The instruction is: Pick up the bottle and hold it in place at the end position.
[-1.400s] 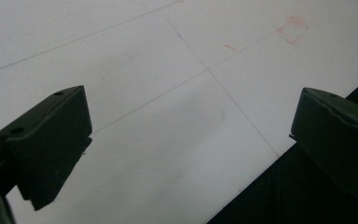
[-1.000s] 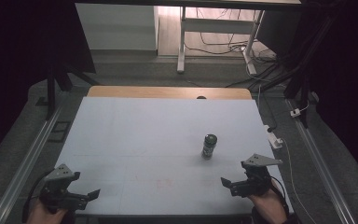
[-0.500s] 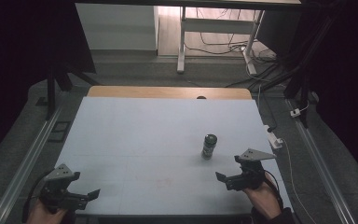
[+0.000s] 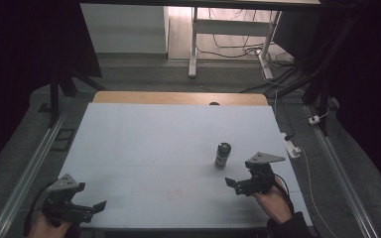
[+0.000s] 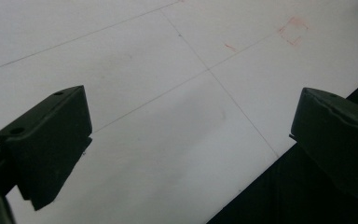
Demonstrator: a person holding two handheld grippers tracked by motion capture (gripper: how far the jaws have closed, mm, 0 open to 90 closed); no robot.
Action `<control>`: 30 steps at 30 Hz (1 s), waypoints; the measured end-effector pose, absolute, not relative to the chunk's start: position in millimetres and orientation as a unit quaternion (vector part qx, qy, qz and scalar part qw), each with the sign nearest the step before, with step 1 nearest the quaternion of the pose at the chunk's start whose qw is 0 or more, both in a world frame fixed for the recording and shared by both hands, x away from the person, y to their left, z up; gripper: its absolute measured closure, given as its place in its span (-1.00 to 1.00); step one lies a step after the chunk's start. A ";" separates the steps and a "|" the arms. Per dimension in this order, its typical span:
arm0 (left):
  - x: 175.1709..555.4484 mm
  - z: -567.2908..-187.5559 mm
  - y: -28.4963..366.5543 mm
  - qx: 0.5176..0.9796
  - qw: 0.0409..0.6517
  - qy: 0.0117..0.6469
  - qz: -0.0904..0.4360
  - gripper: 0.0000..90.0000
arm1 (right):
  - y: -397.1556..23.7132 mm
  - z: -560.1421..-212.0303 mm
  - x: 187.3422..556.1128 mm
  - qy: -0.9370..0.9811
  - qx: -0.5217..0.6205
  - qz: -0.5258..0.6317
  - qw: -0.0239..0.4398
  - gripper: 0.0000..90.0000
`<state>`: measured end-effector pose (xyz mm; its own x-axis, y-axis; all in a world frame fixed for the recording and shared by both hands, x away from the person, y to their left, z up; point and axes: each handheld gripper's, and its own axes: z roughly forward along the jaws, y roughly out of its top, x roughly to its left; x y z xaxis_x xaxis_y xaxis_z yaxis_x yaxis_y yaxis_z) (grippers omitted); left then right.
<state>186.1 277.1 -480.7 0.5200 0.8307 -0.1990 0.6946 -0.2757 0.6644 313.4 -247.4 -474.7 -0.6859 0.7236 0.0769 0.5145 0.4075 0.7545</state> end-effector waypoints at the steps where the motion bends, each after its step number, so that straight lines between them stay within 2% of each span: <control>1: 186.1 -480.7 277.0 0.793 0.362 0.481 0.094 -1.00 | -246.3 -475.5 315.3 0.830 0.372 0.393 0.135 -1.00; 17: 186.5 -480.8 277.1 0.793 0.362 0.482 0.092 -1.00 | -227.0 -488.0 341.2 0.849 0.351 0.365 0.155 -1.00; 30: 186.4 -480.8 277.2 0.793 0.362 0.481 0.092 -1.00 | -213.7 -497.7 363.4 0.852 0.346 0.362 0.151 -1.00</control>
<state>186.4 277.2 -480.8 0.5208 0.8295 -0.2018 0.6959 -0.2756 0.6631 363.4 -213.7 -497.7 -0.7149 0.6992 -0.0081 0.4800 0.4991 0.7215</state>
